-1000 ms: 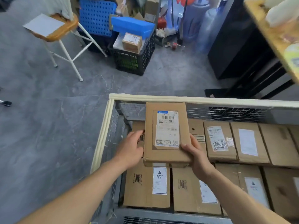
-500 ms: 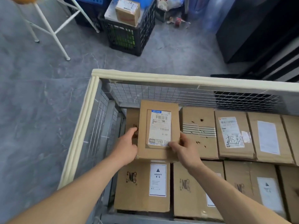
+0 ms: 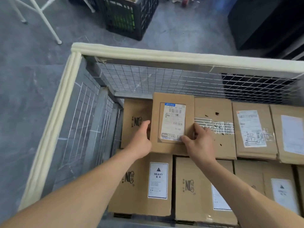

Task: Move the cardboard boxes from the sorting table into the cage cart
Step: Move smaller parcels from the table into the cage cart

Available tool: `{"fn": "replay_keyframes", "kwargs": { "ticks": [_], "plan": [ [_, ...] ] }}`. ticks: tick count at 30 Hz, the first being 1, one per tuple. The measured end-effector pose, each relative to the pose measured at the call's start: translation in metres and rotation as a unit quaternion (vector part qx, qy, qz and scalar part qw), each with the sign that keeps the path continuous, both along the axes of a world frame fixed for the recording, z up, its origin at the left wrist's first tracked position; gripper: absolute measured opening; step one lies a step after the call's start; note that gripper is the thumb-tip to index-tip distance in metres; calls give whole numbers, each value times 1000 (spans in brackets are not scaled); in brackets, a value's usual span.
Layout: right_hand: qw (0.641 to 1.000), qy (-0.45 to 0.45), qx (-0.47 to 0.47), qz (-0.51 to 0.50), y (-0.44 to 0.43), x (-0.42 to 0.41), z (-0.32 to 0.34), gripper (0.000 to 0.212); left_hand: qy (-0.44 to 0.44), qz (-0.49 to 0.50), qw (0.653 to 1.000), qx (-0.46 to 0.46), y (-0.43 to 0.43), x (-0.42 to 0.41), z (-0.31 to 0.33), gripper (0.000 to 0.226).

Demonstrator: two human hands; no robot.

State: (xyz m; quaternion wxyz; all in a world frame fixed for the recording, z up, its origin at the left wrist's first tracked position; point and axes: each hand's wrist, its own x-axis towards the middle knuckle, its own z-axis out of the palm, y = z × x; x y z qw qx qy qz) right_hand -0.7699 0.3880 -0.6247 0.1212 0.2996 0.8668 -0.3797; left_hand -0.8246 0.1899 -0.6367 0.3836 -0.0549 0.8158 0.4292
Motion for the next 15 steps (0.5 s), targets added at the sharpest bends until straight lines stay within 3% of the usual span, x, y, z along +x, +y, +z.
{"fn": "replay_keyframes", "kwargs": {
  "ticks": [8, 15],
  "plan": [
    [998, -41, 26, 43, 9, -3, 16, 26, 20, -54, 993, -104, 8, -5, 11, 82],
    [998, -55, 25, 26, 28, 12, 67, 66, 63, -112, 970, -204, 1, 0, 78, 72]
  ]
}}
